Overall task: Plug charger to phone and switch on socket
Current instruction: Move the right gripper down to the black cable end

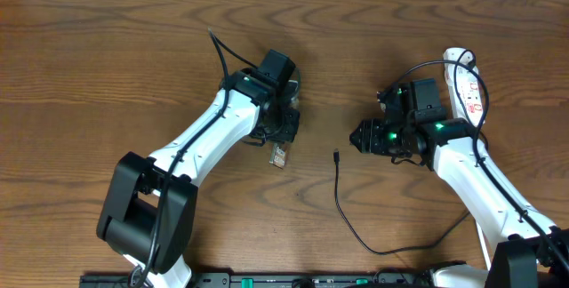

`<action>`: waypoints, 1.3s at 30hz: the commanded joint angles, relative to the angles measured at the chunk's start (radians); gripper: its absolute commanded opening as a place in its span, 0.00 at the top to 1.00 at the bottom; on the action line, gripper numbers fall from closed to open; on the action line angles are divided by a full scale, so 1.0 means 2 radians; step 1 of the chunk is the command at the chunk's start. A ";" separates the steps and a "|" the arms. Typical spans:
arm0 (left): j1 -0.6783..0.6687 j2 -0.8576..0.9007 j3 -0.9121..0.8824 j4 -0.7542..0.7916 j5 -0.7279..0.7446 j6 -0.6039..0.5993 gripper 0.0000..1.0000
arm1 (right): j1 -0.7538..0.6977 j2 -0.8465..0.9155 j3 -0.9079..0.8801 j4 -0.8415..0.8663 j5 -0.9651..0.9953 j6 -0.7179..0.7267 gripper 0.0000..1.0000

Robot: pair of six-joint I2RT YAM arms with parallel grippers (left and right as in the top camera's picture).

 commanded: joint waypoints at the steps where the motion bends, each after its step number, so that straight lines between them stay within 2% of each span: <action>1: -0.008 0.001 0.006 0.002 -0.056 -0.034 0.93 | 0.017 0.000 0.002 -0.013 0.020 -0.021 0.46; 7: -0.011 0.011 0.006 0.010 -0.071 -0.064 0.92 | 0.061 0.000 0.002 -0.041 0.039 -0.020 0.41; 9: -0.011 0.028 0.006 0.012 -0.071 -0.086 0.92 | 0.086 0.000 0.002 -0.059 0.079 -0.007 0.40; 15: -0.011 0.049 0.006 0.015 -0.069 -0.086 0.93 | 0.120 0.000 0.002 -0.074 0.088 -0.006 0.40; 25: -0.011 0.056 0.005 0.013 -0.069 -0.085 0.87 | 0.130 0.000 0.002 -0.072 0.089 -0.005 0.41; 27: -0.011 0.060 0.005 0.013 -0.069 -0.085 0.88 | 0.130 0.000 0.002 -0.072 0.089 -0.005 0.40; 29: -0.011 0.060 0.005 0.013 -0.068 -0.085 0.93 | 0.130 0.000 0.002 -0.072 0.088 -0.005 0.38; 32: -0.007 0.049 0.007 0.007 -0.035 -0.085 0.93 | 0.130 0.000 0.002 -0.072 0.088 -0.005 0.32; 35: 0.014 0.026 0.018 -0.024 0.062 -0.086 0.93 | 0.130 0.000 0.002 -0.078 0.089 -0.005 0.20; 36: 0.022 0.019 0.023 -0.038 0.099 -0.091 0.93 | 0.130 0.000 0.002 -0.078 0.089 -0.010 0.19; 37: 0.030 0.013 0.024 -0.049 0.129 -0.104 0.93 | 0.129 0.000 0.002 -0.077 0.095 -0.010 0.19; 39: 0.056 -0.004 0.024 -0.077 0.190 -0.193 0.93 | 0.123 0.000 0.002 -0.075 0.126 0.021 0.18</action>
